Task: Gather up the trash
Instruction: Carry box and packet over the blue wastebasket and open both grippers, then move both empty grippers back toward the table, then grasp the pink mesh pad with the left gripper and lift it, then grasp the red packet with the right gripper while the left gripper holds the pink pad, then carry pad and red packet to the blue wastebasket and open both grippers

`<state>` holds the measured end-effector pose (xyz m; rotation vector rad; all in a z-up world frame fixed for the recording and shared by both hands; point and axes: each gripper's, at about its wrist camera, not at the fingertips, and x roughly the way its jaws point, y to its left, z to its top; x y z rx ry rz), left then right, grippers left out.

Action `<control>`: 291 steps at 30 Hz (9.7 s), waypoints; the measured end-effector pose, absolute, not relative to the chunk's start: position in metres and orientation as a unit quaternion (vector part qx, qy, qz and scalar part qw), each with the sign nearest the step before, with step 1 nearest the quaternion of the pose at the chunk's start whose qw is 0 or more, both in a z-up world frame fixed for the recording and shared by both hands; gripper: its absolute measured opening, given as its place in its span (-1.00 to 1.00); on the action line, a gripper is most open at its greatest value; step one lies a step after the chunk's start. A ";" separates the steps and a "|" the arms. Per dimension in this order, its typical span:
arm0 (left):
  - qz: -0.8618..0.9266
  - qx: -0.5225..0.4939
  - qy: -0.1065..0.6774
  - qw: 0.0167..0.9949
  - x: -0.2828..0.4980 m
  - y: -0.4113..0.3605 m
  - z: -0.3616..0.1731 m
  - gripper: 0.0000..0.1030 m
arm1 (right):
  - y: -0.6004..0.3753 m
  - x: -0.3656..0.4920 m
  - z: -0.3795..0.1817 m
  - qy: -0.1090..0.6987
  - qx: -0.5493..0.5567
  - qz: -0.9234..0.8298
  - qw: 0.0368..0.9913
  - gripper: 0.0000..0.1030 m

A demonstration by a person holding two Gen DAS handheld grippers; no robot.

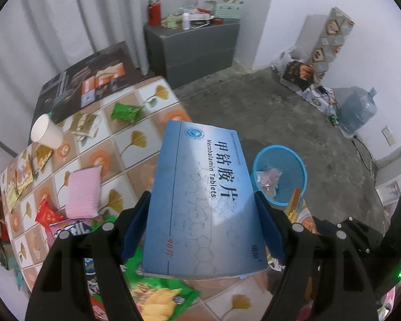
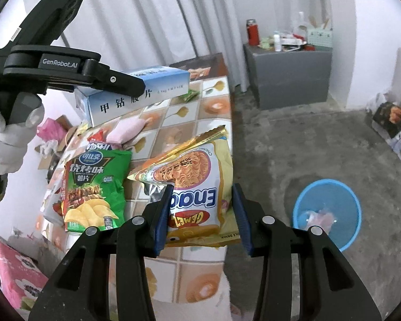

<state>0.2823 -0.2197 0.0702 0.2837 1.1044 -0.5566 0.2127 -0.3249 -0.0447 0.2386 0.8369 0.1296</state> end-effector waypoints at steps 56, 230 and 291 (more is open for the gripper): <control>-0.376 0.018 0.631 0.678 0.288 -0.469 -0.135 0.49 | -0.564 0.193 -0.234 0.453 0.274 -0.149 0.835 0.40; -0.050 -0.173 0.524 0.832 0.379 0.166 0.001 0.63 | -0.150 0.391 -0.027 0.481 0.148 0.342 0.794 0.71; -0.155 -0.120 0.451 0.871 0.268 0.107 0.078 0.63 | -0.125 0.417 0.068 0.448 0.018 0.235 0.862 -0.60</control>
